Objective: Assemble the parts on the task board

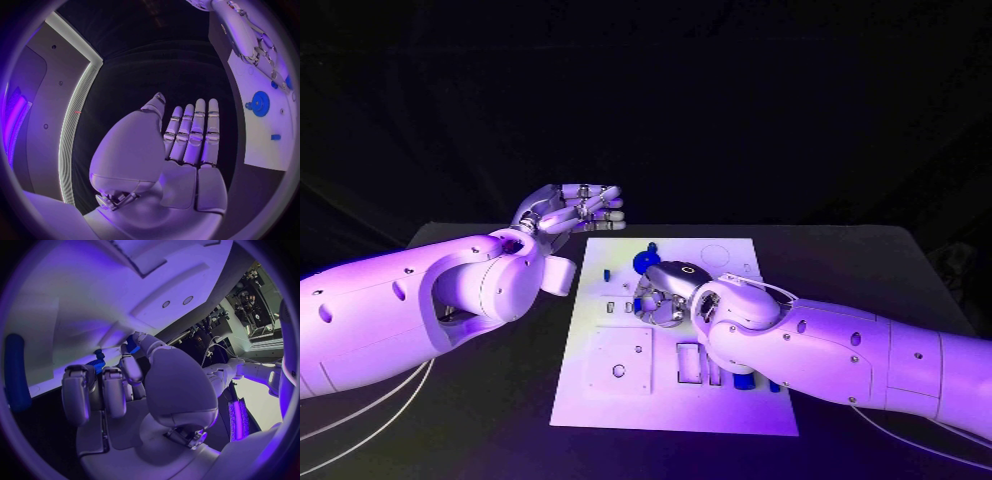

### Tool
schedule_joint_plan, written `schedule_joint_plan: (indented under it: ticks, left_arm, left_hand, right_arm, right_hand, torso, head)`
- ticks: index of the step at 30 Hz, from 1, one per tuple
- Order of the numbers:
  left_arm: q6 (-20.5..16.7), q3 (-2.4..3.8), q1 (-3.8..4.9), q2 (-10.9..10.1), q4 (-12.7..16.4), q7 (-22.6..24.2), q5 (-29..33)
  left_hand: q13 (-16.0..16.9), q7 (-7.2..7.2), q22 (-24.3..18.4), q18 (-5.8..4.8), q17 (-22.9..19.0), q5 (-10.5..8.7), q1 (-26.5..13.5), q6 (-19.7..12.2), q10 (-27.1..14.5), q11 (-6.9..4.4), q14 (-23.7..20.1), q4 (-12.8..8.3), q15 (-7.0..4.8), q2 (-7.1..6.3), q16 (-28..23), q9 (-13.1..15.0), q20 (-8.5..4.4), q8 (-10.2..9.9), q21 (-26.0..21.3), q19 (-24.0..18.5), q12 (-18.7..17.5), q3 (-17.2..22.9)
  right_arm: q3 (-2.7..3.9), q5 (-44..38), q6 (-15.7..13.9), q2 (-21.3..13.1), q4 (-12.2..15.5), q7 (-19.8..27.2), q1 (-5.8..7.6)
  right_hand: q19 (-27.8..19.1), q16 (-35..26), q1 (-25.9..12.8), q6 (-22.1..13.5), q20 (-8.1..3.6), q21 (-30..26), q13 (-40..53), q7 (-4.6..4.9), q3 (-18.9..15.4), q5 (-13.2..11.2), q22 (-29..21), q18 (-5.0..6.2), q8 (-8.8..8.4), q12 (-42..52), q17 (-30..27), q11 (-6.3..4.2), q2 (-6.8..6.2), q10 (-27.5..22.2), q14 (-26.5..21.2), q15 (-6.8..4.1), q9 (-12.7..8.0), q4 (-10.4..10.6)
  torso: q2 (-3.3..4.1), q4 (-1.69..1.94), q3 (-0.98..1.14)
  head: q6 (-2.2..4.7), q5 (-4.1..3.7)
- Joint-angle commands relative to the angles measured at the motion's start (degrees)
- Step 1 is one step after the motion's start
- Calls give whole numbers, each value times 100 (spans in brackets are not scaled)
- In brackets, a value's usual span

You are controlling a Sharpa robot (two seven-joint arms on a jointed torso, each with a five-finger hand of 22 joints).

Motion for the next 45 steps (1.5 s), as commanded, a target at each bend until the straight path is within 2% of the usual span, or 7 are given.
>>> schedule_joint_plan:
  ticks: [1,21,45]
  left_arm:
    - [99,4,2,4,8,19,-7]
    - [99,4,2,-5,11,19,-7]
    - [104,4,2,-9,10,8,-7]
  left_hand:
    - [2,51,-6,62,7,-12,56,-19,-17,-3,-45,-19,-10,1,-39,-4,3,-21,15,-54,-29,1]
    - [2,49,-7,63,9,-12,54,-19,-17,-3,-46,-17,-9,2,-43,-3,4,-23,16,-56,-31,-1]
    - [2,49,-7,63,9,-12,54,-19,-17,-3,-46,-17,-9,2,-43,-3,4,-23,16,-56,-31,-1]
  right_arm:
    - [-2,-82,27,7,6,-26,-5]
    - [-2,-68,25,16,-1,-53,-5]
    - [-2,-68,1,15,-23,-25,-5]
  right_hand:
    - [217,-26,-46,-42,-1,-34,-10,4,-40,16,1159,-59,-26,-39,993,-10,10,-37,487,50,-5,-3]
    - [217,-33,-85,-27,7,-37,-5,2,-64,11,1159,-58,-14,-33,982,-8,7,-35,484,55,-1,14]
    - [183,-57,-280,-269,48,-100,-144,56,-330,-18,1132,-44,-122,-170,939,47,-155,-183,473,101,-44,87]
  torso:
    - [-1,-1,-1]
    - [-1,-1,-3]
    - [-3,-3,1]
  head:
    - [5,1]
    - [3,13]
    - [3,6]
